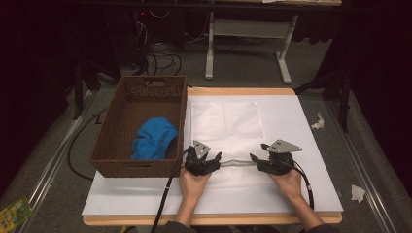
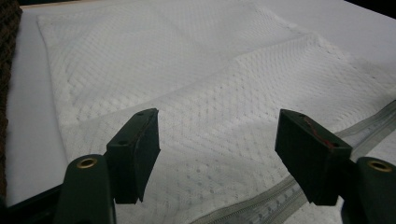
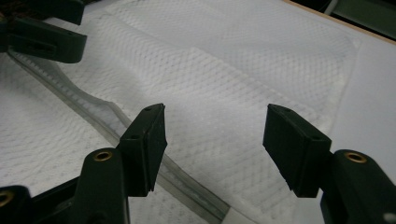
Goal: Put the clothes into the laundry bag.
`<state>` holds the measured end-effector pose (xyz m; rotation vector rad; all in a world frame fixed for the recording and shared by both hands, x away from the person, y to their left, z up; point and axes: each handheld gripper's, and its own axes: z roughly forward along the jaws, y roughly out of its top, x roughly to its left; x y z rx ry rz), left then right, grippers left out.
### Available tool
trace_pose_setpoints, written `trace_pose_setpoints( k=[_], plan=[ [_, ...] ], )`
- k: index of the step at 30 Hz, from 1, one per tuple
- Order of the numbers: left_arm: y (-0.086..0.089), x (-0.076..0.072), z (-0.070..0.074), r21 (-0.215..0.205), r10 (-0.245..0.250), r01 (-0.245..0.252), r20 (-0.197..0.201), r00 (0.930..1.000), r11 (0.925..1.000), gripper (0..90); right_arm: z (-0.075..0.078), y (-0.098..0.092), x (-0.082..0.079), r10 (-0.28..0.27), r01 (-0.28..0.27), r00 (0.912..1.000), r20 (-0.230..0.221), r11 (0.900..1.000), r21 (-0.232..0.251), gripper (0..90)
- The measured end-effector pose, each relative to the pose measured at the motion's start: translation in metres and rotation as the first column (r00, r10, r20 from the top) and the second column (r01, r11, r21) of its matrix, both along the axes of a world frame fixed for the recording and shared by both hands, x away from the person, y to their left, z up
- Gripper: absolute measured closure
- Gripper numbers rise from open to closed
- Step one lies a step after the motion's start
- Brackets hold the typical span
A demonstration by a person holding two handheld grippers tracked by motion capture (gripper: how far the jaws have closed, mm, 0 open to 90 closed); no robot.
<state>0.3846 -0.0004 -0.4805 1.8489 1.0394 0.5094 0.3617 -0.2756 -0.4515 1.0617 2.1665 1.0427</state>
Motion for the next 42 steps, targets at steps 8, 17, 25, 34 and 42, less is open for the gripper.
trace_pose_setpoints(
  k=[8, 17, 25, 34, 42],
  plan=[
    [0.000, 0.000, 0.000, 0.000, 0.001, -0.001, -0.001, 1.0000, 1.0000, 30.8, -0.001, 0.020, 0.000, 0.074, -0.074, 0.9972, -0.016, 0.997, -0.016, 39.5],
    [0.000, 0.000, 0.000, -0.004, -0.010, 0.010, -0.003, 0.9999, 0.9999, 29.5, -0.007, 0.036, 0.002, 0.118, -0.120, 0.9922, -0.040, 0.991, -0.056, 38.5],
    [0.001, 0.001, 0.000, -0.012, -0.017, 0.017, -0.008, 0.9998, 0.9998, 28.6, -0.012, 0.051, 0.005, 0.130, -0.132, 0.9912, -0.026, 0.986, -0.105, 39.4],
    [0.001, 0.001, 0.000, -0.016, -0.019, 0.019, -0.010, 0.9998, 0.9997, 28.5, -0.018, 0.060, 0.009, 0.136, -0.141, 0.9896, -0.046, 0.981, -0.131, 39.6],
    [0.001, 0.000, 0.000, -0.020, -0.024, 0.024, -0.007, 0.9997, 0.9995, 28.2, -0.022, 0.059, 0.011, 0.125, -0.136, 0.9894, -0.074, 0.978, -0.161, 39.6]
  ],
)
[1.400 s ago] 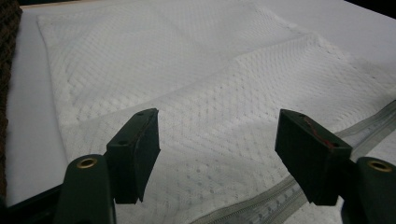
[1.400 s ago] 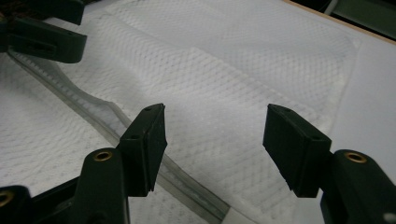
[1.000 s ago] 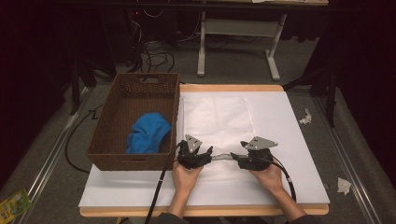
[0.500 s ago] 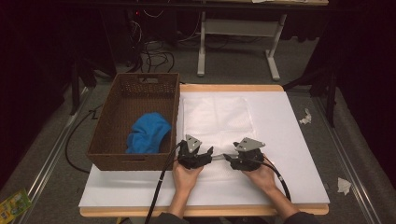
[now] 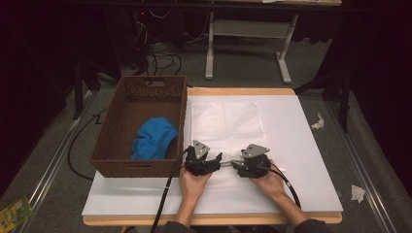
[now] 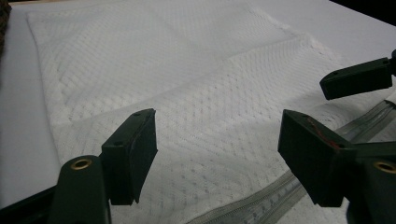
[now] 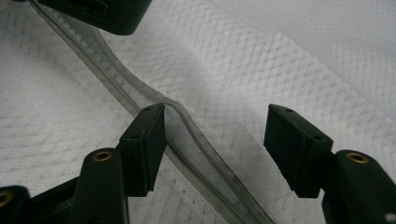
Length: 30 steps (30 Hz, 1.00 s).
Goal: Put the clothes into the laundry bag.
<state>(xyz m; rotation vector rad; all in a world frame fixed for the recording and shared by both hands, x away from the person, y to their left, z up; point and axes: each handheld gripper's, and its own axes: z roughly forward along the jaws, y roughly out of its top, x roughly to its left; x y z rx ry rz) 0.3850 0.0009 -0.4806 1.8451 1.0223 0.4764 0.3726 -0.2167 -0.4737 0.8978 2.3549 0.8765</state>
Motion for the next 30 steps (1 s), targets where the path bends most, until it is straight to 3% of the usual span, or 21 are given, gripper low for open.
trace_pose_setpoints(
  k=[7, 19, 22, 26, 28, 30],
  plan=[
    [0.001, 0.000, 0.000, -0.011, -0.018, 0.017, -0.008, 0.9998, 0.9998, 26.6, -0.001, -0.003, 0.001, -0.018, 0.018, 0.9998, -0.008, 1.000, -0.005, 40.0],
    [-0.002, -0.002, 0.000, -0.004, -0.102, 0.102, -0.055, 0.9932, 0.9948, 17.9, -0.001, -0.001, 0.006, -0.028, 0.028, 0.9993, -0.025, 1.000, 0.005, 41.7],
    [-0.004, -0.003, 0.000, 0.031, -0.123, 0.126, -0.080, 0.9891, 0.9915, 17.1, 0.001, 0.000, 0.007, -0.037, 0.037, 0.9989, -0.029, 0.999, 0.002, 42.3],
    [-0.002, -0.011, 0.001, 0.060, -0.122, 0.125, -0.047, 0.9914, 0.9904, 17.2, 0.004, -0.001, 0.008, -0.038, 0.038, 0.9989, -0.028, 0.999, 0.011, 43.0],
    [-0.002, -0.016, 0.004, 0.077, -0.114, 0.115, -0.008, 0.9934, 0.9904, 19.6, 0.003, -0.001, 0.010, -0.035, 0.035, 0.9982, -0.049, 0.999, 0.011, 46.5],
    [-0.003, -0.017, 0.007, 0.081, -0.113, 0.113, -0.002, 0.9936, 0.9903, 19.7, 0.002, 0.000, 0.010, -0.034, 0.035, 0.9985, -0.043, 0.999, 0.018, 49.8]
  ],
)
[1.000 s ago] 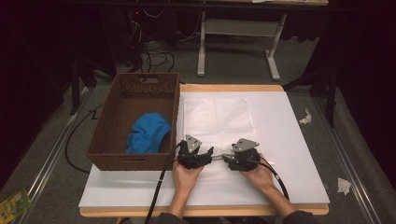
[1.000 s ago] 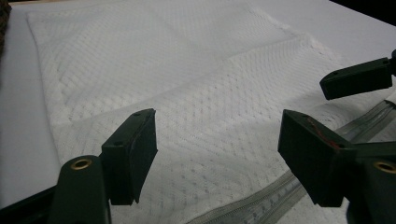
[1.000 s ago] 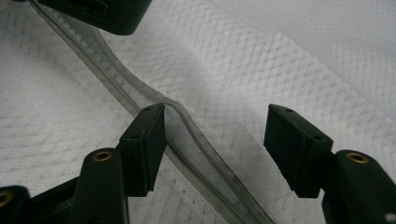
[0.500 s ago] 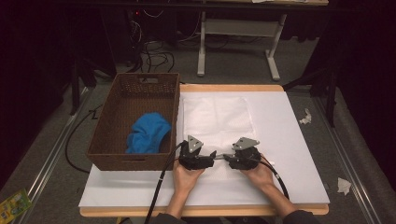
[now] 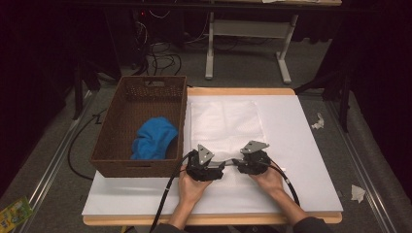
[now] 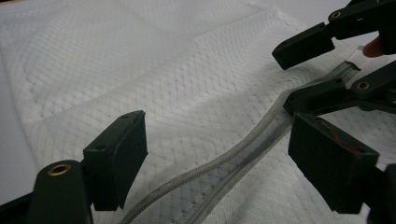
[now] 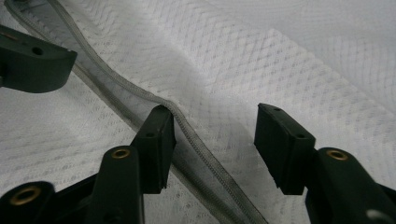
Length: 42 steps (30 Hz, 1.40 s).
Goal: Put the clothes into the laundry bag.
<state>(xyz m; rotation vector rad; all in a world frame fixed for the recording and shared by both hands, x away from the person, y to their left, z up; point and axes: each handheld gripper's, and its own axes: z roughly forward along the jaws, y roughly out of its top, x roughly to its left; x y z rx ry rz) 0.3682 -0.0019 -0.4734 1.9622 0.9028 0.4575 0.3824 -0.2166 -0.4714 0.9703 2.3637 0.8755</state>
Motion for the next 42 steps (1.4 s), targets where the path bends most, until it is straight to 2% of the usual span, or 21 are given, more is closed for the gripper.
trace_pose_setpoints(
  k=[3, 8, 11, 15, 22, 26, 27, 31, 37, 42],
  plan=[
    [-0.001, -0.004, 0.003, 0.002, 0.004, -0.004, 0.018, 0.9998, 1.0000, 20.7, 0.000, 0.001, 0.001, 0.003, -0.003, 1.0000, 0.002, 1.000, 0.001, 53.4],
    [-0.003, -0.008, -0.001, 0.048, 0.004, -0.005, 0.028, 0.9996, 0.9988, 20.8, 0.001, 0.003, 0.004, 0.000, 0.000, 1.0000, -0.007, 1.000, 0.001, 55.9],
    [-0.002, -0.012, 0.001, 0.080, 0.015, -0.020, 0.062, 0.9980, 0.9966, 22.0, -0.001, 0.004, 0.008, 0.002, -0.002, 0.9999, -0.013, 1.000, -0.001, 59.2],
    [0.000, -0.014, 0.003, 0.082, 0.022, -0.028, 0.071, 0.9972, 0.9963, 22.4, -0.002, 0.005, 0.009, 0.007, -0.007, 0.9996, -0.027, 1.000, 0.005, 65.6],
    [-0.001, -0.013, -0.003, 0.094, 0.035, -0.040, 0.057, 0.9978, 0.9947, 22.7, -0.003, 0.004, 0.012, 0.022, -0.021, 0.9992, -0.035, 1.000, 0.020, 70.1],
    [-0.001, -0.010, -0.007, 0.075, 0.051, -0.052, 0.018, 0.9985, 0.9958, 20.2, -0.003, 0.004, 0.014, 0.019, -0.019, 0.9990, -0.040, 1.000, 0.020, 71.2],
    [0.000, -0.011, -0.007, 0.070, 0.055, -0.056, 0.018, 0.9984, 0.9960, 20.3, -0.003, 0.005, 0.014, 0.016, -0.015, 0.9991, -0.039, 1.000, 0.026, 71.4],
    [-0.002, -0.011, -0.008, 0.083, 0.066, -0.067, 0.019, 0.9976, 0.9943, 19.9, -0.001, 0.009, 0.017, 0.018, -0.018, 0.9987, -0.048, 1.000, 0.000, 74.2],
    [-0.002, -0.012, -0.008, 0.097, 0.076, -0.078, 0.027, 0.9968, 0.9922, 19.7, 0.000, 0.014, 0.022, 0.033, -0.034, 0.9981, -0.052, 0.999, -0.021, 86.7],
    [-0.003, -0.013, -0.009, 0.109, 0.097, -0.100, 0.033, 0.9948, 0.9890, 18.4, 0.002, 0.012, 0.022, 0.040, -0.041, 0.9979, -0.051, 0.999, -0.014, 88.4]
  ],
)
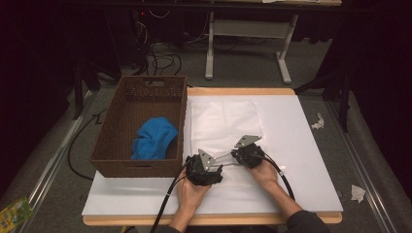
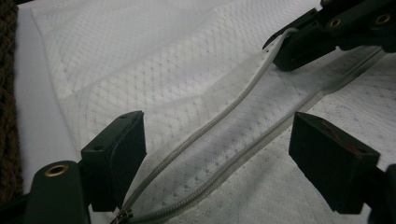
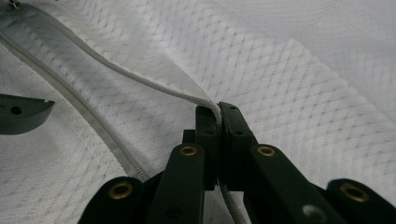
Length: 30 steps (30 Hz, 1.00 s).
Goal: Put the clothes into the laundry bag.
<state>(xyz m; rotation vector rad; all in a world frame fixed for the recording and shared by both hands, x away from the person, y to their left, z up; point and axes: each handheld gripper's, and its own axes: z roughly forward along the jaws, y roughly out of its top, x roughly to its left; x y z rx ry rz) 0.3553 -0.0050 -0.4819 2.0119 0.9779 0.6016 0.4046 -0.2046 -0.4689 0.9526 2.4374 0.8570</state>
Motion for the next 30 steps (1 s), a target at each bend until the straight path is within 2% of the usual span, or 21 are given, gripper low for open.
trace_pose_setpoints(
  k=[3, 7, 11, 16, 30],
  plan=[
    [0.000, 0.001, 0.000, -0.006, 0.011, -0.011, -0.010, 0.9999, 0.9999, 18.0, 0.006, -0.001, 0.001, 0.000, 0.000, 0.9999, 0.015, 1.000, 0.002, 88.8],
    [0.000, 0.000, 0.000, 0.010, 0.016, -0.016, -0.002, 0.9999, 0.9998, 17.8, 0.016, 0.000, 0.001, 0.009, -0.009, 0.9993, 0.035, 1.000, -0.007, 88.9],
    [-0.001, 0.000, 0.000, 0.013, 0.027, -0.027, -0.004, 0.9996, 0.9996, 18.1, 0.021, 0.000, 0.000, 0.005, -0.005, 0.9989, 0.048, 1.000, 0.003, 88.9],
    [-0.004, 0.000, -0.001, 0.048, 0.031, -0.031, -0.002, 0.9995, 0.9983, 17.7, 0.027, -0.001, 0.000, 0.002, -0.002, 0.9981, 0.062, 1.000, 0.006, 88.9],
    [0.000, 0.001, 0.000, 0.005, 0.043, -0.043, -0.008, 0.9990, 0.9991, 18.1, 0.039, -0.004, -0.004, 0.014, -0.016, 0.9947, 0.102, 1.000, 0.017, 88.9]
  ],
)
